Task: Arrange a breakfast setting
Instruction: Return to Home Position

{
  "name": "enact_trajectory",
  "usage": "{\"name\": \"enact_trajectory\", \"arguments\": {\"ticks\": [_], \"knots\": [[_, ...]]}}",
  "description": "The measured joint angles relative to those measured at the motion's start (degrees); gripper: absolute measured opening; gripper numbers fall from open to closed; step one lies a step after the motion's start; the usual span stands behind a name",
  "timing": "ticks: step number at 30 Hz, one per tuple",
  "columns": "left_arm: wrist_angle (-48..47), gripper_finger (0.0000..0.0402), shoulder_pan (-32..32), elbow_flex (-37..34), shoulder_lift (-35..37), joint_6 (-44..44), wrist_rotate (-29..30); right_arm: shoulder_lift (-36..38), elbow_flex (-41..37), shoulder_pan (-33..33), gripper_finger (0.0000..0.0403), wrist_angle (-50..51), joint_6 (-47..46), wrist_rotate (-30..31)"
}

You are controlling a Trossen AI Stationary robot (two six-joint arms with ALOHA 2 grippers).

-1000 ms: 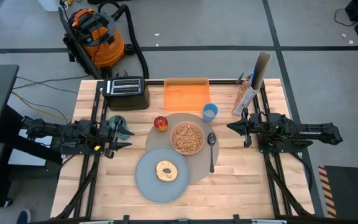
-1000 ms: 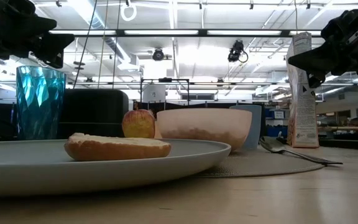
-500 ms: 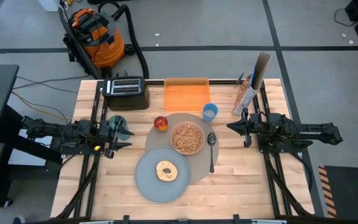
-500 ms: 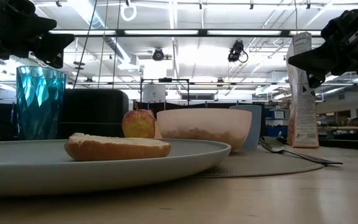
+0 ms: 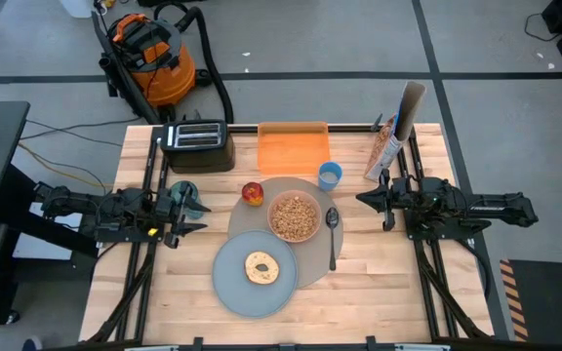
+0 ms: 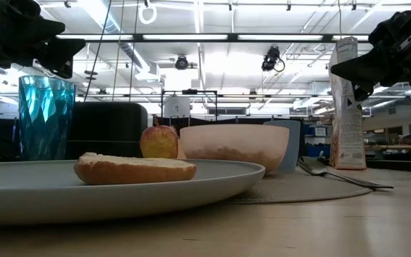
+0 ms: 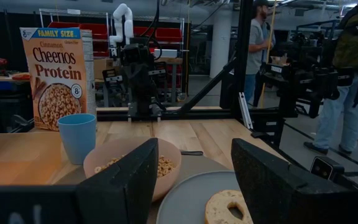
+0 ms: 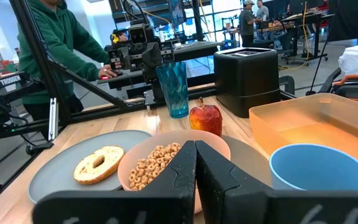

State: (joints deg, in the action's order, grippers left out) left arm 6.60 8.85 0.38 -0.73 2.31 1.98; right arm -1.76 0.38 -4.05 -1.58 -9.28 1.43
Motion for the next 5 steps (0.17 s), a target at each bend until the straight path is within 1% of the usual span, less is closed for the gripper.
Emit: {"name": "enact_trajectory", "arguments": {"ticks": [5], "knots": [[0.0, 0.0211, 0.0, 0.0, 0.0, 0.0, 0.0, 0.0, 0.0, 0.0, 0.0013, 0.0, 0.0, 0.0]]}}
